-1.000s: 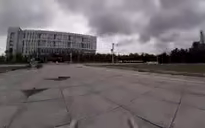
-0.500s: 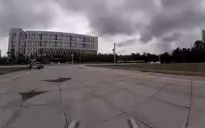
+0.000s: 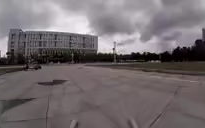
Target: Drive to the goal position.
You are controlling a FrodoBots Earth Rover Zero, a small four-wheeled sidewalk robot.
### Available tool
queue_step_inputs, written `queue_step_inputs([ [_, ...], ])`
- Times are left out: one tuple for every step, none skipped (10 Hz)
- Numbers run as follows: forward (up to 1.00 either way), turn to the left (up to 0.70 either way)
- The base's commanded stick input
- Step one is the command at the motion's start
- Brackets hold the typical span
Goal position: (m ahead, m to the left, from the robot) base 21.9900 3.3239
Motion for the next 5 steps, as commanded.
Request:
queue_step_inputs([
  [1.0, 0.0],
  [1.0, 0.0],
  [1.0, 0.0],
  [1.0, 0.0],
  [1.0, 0.34],
])
